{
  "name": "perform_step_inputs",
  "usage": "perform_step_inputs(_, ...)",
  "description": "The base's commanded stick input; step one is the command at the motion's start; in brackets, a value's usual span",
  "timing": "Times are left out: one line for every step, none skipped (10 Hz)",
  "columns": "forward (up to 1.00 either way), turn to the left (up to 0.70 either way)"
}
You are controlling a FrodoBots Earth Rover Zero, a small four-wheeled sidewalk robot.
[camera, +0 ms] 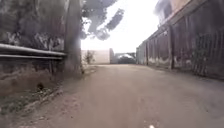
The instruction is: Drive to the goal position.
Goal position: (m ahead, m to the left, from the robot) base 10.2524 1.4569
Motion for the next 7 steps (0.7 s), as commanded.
perform_step_inputs(0.50, 0.00)
perform_step_inputs(0.50, 0.00)
perform_step_inputs(0.50, 0.00)
perform_step_inputs(0.50, 0.00)
perform_step_inputs(0.50, 0.00)
perform_step_inputs(0.50, 0.00)
perform_step_inputs(0.50, 0.00)
